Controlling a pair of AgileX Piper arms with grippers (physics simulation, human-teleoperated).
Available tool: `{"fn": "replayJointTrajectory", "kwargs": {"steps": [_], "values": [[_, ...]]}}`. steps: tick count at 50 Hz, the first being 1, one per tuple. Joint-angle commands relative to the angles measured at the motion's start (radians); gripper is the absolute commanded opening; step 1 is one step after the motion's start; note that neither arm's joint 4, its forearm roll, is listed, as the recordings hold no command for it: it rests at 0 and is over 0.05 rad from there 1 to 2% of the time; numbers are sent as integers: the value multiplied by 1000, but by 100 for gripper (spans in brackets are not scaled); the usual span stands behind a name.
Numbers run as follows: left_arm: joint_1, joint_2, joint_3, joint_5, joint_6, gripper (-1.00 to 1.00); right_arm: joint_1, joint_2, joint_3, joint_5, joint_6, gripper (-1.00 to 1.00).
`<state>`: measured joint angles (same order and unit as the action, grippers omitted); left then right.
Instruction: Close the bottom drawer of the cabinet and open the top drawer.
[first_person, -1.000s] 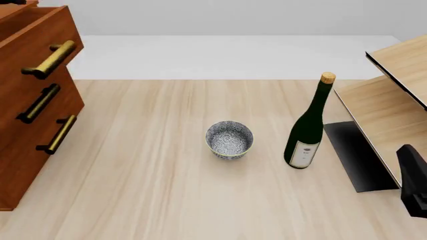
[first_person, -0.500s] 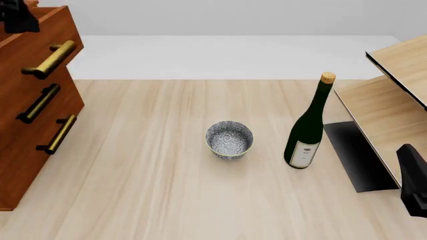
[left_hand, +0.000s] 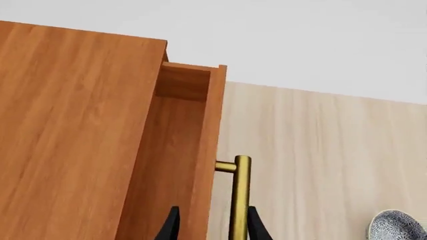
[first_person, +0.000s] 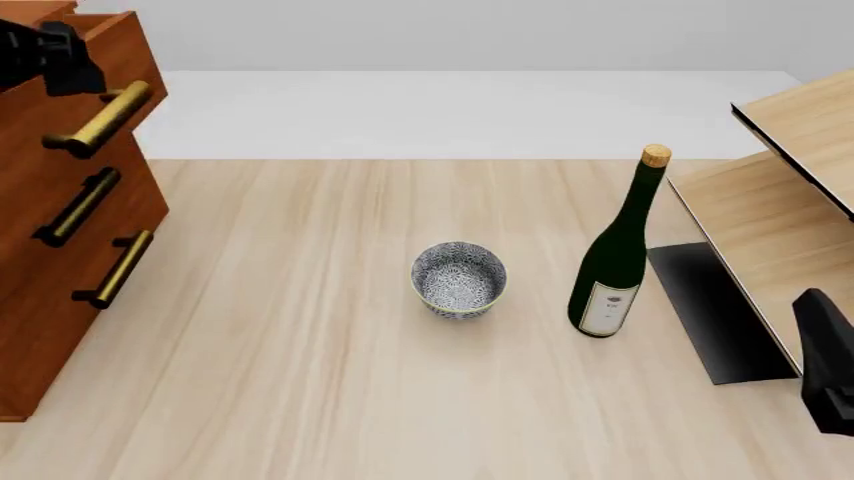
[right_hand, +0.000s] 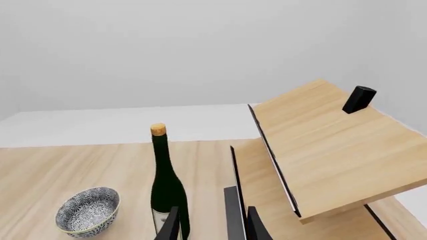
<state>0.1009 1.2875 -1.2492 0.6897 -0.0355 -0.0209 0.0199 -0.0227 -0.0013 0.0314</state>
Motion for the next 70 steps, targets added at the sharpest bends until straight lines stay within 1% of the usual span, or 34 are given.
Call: {"fn": "replayJointTrajectory", "kwargs": {"steps": [1,13,23,31,42,51,70], "values": [[0,6,40,-34,-25,100,1,-2,0,3,-2,100],[4,17,71,-57,-43,100,1,1,2,-2,-5,100],[-70,14,89,-56,-111,100,1,5,2,-6,-7,100],[-131,9,95,-55,-144,100,0,7,3,-9,-8,100],[-180,12,102,-63,-161,100,-1,5,3,-8,-7,100],[-203,20,97,-67,-171,100,-1,5,3,-8,-5,100],[-272,32,96,-72,-174,100,-4,3,3,-6,0,100]]}}
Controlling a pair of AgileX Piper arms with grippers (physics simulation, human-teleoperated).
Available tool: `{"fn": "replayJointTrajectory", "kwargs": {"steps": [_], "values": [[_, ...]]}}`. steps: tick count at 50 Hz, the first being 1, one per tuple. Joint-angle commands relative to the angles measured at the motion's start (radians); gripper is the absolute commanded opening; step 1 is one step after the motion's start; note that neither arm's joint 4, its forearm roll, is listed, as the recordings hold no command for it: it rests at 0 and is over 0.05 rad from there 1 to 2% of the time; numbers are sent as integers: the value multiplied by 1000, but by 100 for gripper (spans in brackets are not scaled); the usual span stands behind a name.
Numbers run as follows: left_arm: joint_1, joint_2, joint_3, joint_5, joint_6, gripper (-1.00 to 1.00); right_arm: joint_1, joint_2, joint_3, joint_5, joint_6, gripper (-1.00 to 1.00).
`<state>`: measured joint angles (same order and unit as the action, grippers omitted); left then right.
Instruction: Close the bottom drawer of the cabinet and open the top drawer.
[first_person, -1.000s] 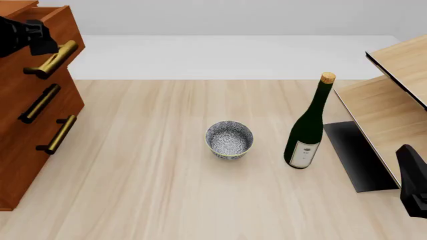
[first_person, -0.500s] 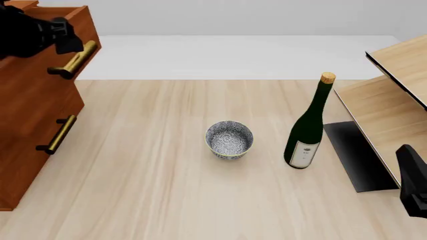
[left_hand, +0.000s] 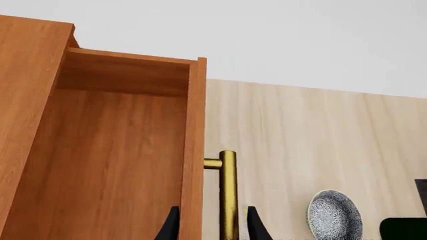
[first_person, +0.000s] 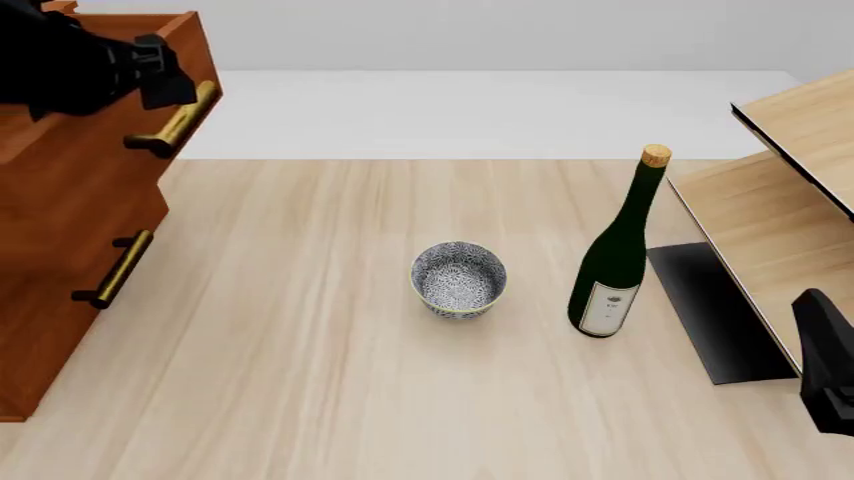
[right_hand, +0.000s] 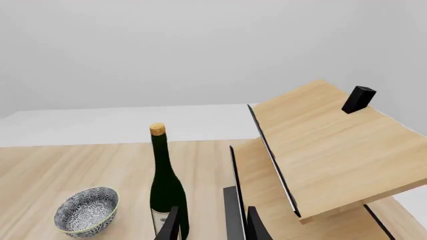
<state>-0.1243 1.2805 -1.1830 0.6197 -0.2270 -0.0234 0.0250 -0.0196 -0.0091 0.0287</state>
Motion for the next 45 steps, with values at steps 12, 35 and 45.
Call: {"fn": "replayJointTrajectory", "kwargs": {"steps": [12,35,45], "values": [[-108,29,38,0,25,100,-1,-11,-1,12,3,100],[-229,11,70,-22,19,100,0,-10,-1,11,3,100],[-276,17,87,-44,1,100,0,-4,1,4,2,100]]}}
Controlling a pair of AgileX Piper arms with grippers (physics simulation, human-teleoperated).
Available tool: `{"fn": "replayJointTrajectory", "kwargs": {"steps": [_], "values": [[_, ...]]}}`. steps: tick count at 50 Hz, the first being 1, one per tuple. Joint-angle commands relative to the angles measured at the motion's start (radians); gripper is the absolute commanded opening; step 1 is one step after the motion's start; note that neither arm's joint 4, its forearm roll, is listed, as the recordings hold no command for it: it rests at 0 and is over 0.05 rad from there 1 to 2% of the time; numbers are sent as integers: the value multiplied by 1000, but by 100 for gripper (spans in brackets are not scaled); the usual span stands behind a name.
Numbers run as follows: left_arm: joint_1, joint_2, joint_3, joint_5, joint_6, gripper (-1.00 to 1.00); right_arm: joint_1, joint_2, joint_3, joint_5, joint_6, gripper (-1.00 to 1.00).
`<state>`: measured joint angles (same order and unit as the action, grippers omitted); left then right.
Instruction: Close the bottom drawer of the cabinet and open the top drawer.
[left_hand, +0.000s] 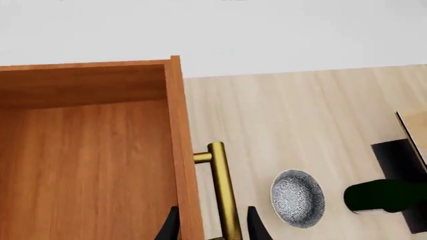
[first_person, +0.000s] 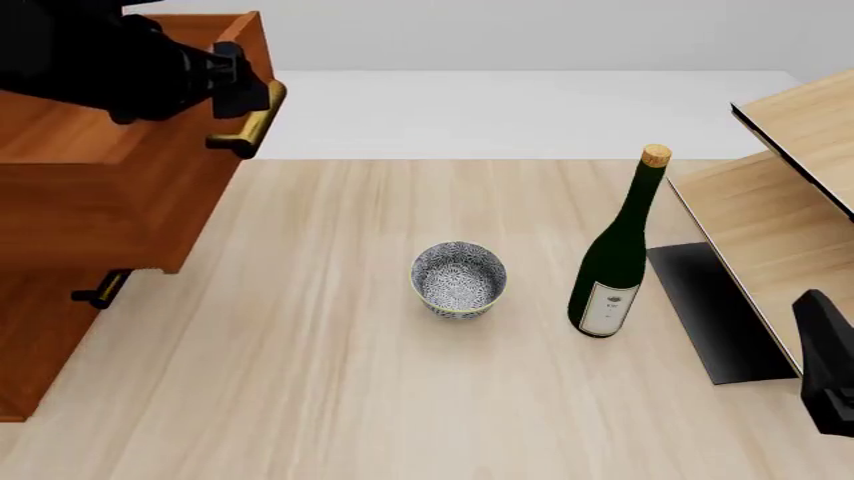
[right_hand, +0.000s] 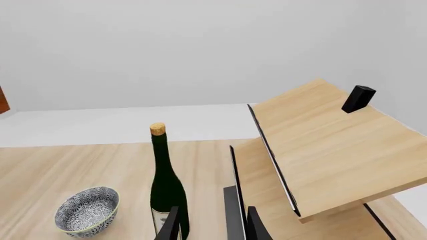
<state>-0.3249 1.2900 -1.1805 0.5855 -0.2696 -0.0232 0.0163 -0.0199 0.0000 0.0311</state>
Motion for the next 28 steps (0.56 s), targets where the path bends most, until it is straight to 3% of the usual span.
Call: {"fn": "replayJointTrajectory", "kwargs": {"steps": [1,28], "values": [[-80,8,85,-12,44,100,0,5,1,-5,0,100],[-209,-19,84,-27,4,100,-1,22,0,-22,-1,100]]}}
